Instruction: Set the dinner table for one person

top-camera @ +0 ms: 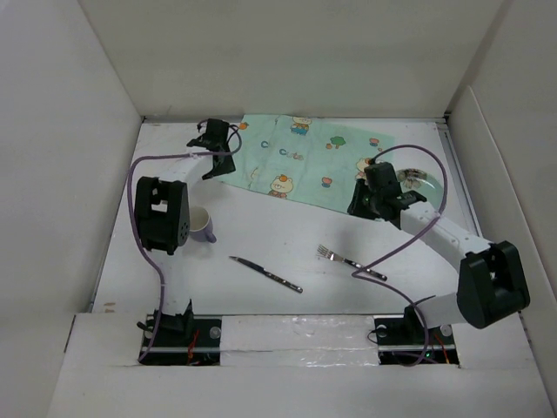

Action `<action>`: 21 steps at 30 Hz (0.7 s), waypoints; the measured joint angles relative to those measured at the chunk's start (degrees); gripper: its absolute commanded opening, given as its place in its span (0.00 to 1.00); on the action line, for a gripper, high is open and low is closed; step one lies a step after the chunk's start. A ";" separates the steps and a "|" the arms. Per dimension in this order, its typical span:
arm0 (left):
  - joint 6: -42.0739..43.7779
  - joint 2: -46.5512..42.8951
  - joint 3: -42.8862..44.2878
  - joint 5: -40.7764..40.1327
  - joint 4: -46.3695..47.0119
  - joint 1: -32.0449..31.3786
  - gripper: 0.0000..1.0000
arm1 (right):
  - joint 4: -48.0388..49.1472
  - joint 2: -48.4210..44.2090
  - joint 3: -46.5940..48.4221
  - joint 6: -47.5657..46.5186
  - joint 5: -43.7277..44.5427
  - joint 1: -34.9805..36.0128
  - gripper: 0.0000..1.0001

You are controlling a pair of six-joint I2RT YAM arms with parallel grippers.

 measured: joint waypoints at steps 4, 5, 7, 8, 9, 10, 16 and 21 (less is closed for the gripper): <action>-0.55 3.32 3.56 -3.17 -1.05 -1.36 0.49 | 1.22 -2.71 -0.33 0.35 -2.43 0.04 0.36; -0.76 3.98 4.39 -3.78 -1.03 -1.55 0.49 | 1.38 -3.15 -0.33 0.37 -2.99 0.04 0.36; -1.27 5.11 5.60 -4.92 -1.05 -2.03 0.50 | 1.33 -3.91 -0.33 0.35 -3.85 0.02 0.36; -1.46 5.64 6.16 -5.38 -1.11 -2.14 0.50 | 1.29 -4.28 -0.33 0.33 -4.15 0.02 0.36; -1.68 6.32 6.71 -5.70 -1.22 -2.16 0.50 | 1.25 -4.72 -0.35 0.33 -4.48 0.02 0.37; -1.88 6.91 7.26 -5.97 -1.38 -2.14 0.50 | 1.20 -5.16 -0.35 0.31 -4.70 0.02 0.37; -3.04 11.23 9.38 -6.60 -2.58 -2.10 0.51 | 0.15 -8.76 -0.33 0.24 -5.84 -0.07 0.38; -3.93 12.70 10.51 -6.88 -2.78 -1.90 0.38 | -1.22 -11.08 -0.33 0.24 -6.86 -0.17 0.39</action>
